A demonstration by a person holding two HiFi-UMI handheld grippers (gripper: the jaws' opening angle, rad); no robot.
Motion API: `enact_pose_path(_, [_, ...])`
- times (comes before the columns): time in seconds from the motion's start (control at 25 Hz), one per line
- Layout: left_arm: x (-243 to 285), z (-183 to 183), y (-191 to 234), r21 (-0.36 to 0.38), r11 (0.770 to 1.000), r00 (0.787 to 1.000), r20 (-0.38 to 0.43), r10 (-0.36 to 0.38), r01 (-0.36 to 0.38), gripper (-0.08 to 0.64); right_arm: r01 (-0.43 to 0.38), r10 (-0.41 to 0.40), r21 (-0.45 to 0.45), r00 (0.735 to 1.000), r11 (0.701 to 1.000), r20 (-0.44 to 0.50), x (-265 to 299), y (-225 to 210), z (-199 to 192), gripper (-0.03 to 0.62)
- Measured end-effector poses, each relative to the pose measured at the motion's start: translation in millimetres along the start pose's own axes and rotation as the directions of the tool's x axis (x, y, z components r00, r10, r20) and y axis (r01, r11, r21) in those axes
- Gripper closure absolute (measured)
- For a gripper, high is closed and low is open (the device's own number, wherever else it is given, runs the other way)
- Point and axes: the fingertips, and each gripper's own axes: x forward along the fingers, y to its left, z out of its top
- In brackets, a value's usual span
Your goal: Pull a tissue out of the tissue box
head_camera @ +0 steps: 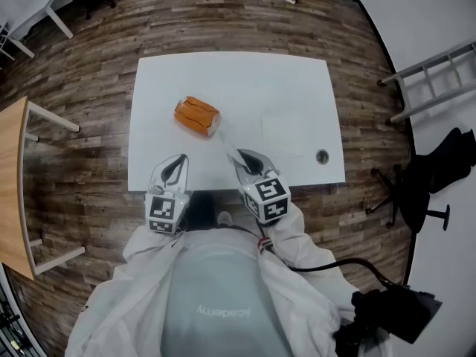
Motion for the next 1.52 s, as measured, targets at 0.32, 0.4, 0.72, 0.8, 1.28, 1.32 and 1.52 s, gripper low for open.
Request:
enact_pose_path(0.32, [-31.8,-1.9,-17.1,0.023,0.999,1.0,0.019,0.025,-0.025,0.561,-0.004,0.004,0.01,1.0,1.0,0.026,-23.2,16.1,-13.2,0.588])
enact_pose_path(0.4, [-38.8,-0.5,-17.9,0.032,0.999,0.999,0.025,0.032,-0.032,0.561,0.003,-0.003,0.016,0.999,1.0,0.034,-28.1,19.6,-14.8,0.588])
enact_pose_path(0.72, [-58.5,14.1,-13.9,0.041,0.998,0.997,0.064,0.049,-0.052,0.561,0.042,-0.045,0.072,0.998,0.997,0.039,-40.7,26.6,-34.5,0.588])
enact_pose_path(0.8, [-61.4,14.2,-13.0,0.046,0.998,0.997,0.061,0.044,-0.047,0.561,0.046,-0.049,0.077,0.998,0.996,0.034,-42.4,31.2,-37.3,0.588])
enact_pose_path(1.28, [-81.8,3.3,-25.8,0.086,0.995,0.997,0.055,-0.049,0.044,0.561,0.118,-0.126,0.115,0.99,0.986,0.063,-57.5,51.6,-38.5,0.588])
enact_pose_path(1.32, [-86.7,-0.3,-25.0,0.085,0.995,0.997,0.051,-0.052,0.047,0.561,0.123,-0.132,0.12,0.989,0.985,0.064,-59.1,55.3,-40.1,0.589])
enact_pose_path(1.52, [-106.4,-11.0,-17.6,0.077,0.996,0.997,0.048,-0.058,0.054,0.561,0.154,-0.162,0.128,0.985,0.98,0.055,-64.4,74.3,-48.2,0.589])
